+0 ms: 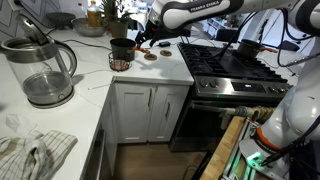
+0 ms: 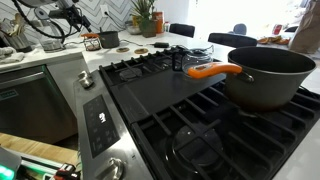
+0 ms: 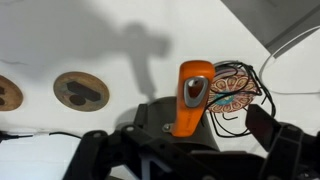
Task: Pick up the gray pot from the kitchen counter and put it on the top left cooker on the hob of the stove
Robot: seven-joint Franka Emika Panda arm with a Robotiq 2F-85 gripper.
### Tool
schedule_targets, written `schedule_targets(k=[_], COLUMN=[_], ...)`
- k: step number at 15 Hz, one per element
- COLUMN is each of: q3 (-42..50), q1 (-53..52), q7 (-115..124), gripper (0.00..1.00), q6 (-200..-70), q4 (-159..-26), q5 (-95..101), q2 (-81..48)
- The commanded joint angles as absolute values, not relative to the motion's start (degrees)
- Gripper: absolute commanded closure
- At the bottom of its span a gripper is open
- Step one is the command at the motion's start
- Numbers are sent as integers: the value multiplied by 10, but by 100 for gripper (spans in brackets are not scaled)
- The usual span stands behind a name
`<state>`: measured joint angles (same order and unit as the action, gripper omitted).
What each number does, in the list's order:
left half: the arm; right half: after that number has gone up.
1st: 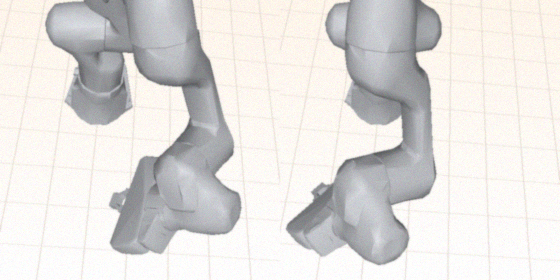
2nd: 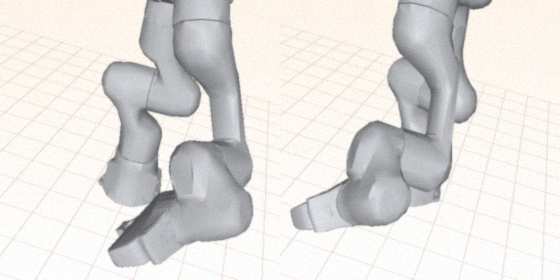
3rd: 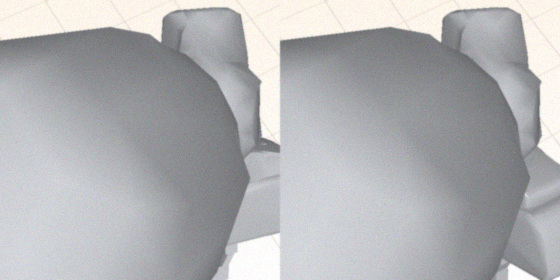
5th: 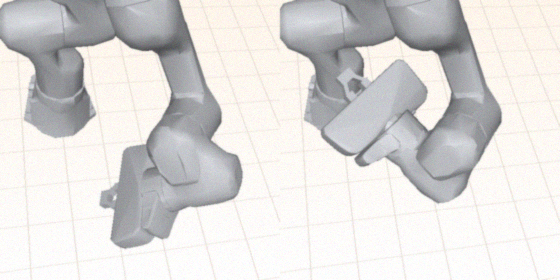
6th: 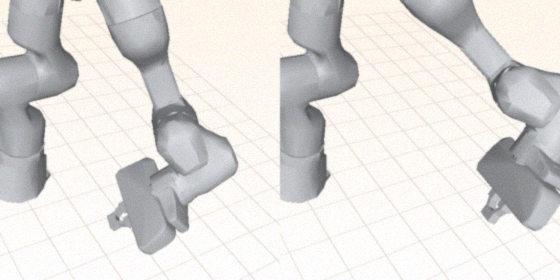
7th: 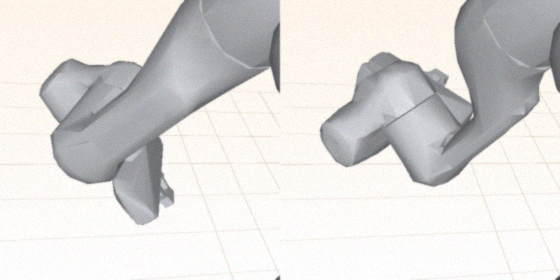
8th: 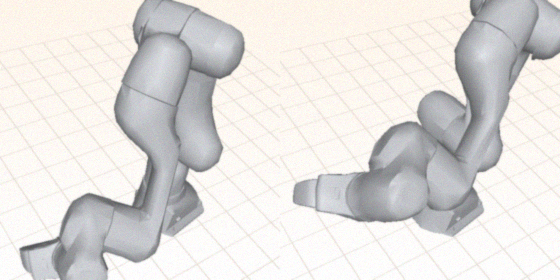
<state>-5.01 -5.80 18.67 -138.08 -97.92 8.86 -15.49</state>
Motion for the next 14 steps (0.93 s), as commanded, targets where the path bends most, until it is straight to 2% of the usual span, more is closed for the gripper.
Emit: schedule_targets(k=[1, 14], q3=[-31, -16], q1=[-69, -76], q7=[194, 188], gripper=[0, 0], q6=[-1420, -1436], q4=[-936, -854], q5=[82, 36], q2=[-212, -292])
